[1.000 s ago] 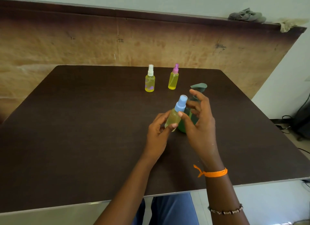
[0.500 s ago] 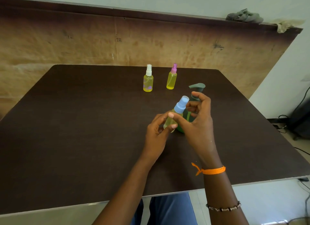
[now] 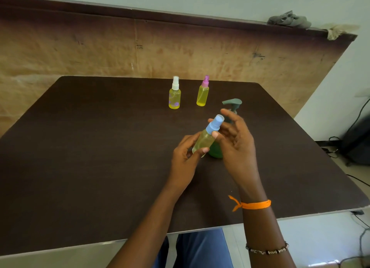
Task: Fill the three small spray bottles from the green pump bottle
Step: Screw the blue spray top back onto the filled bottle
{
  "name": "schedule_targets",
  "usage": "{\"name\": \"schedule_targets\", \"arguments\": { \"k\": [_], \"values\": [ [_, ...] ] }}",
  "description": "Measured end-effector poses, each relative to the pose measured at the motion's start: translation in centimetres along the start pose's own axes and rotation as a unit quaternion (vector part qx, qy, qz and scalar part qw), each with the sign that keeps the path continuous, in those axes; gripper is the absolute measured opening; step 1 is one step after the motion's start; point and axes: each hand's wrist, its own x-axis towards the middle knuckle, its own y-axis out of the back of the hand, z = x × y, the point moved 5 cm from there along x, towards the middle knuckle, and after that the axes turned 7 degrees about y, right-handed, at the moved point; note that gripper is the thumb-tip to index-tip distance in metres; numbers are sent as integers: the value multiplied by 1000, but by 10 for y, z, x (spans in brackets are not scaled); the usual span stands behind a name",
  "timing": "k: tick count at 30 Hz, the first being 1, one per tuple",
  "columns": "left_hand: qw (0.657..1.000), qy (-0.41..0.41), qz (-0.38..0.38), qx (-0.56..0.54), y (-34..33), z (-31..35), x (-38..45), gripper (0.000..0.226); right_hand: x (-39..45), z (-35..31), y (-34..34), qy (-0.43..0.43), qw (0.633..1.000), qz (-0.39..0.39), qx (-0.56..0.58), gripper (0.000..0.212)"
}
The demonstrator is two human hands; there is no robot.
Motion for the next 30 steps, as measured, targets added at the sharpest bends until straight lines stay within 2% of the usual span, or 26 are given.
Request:
{"name": "schedule_targets", "arguments": {
  "k": [3,5,7,9,14,16,18,22,24,28,30],
  "values": [
    [1000,-4,-2,8,0,-1,0,37,1,-1,-1,4,1000,-8,3,32],
    [1000,-5,-3,7,1,-1,0,36,3,-1,0,0,999,17,-30,26],
    [1000,-6,-6,11,0,-1,0,36,4,0,4,-5,995,54,-87,23],
    [1000,-7,-8,21,-1,-1,-1,37,3,0,6,-8,993,63,-98,26],
    [1000,-9,-12,26,-2,-1,0,36,-2,-2,-1,-6,997,-7,74,38],
    [999,-14,-12,39,-2,0,0,36,-3,-3,1,-19,992,-7,126,37],
    [999,-16,-12,46,-2,1,-1,36,-1,-1,5,-37,991,22,128,34],
    [998,-18,-17,56,-4,-1,-1,36,1,6,8,-46,995,84,36,29],
    [998,-14,-28,51,-4,-1,-1,36,-1,8,9,-44,995,71,51,31],
    [998,-3,-39,48,-4,0,-1,36,-3,6,10,-30,989,-6,145,31],
    [998,-4,-34,46,-4,0,-1,36,-2,7,13,-34,988,-1,151,32]
  ]
}}
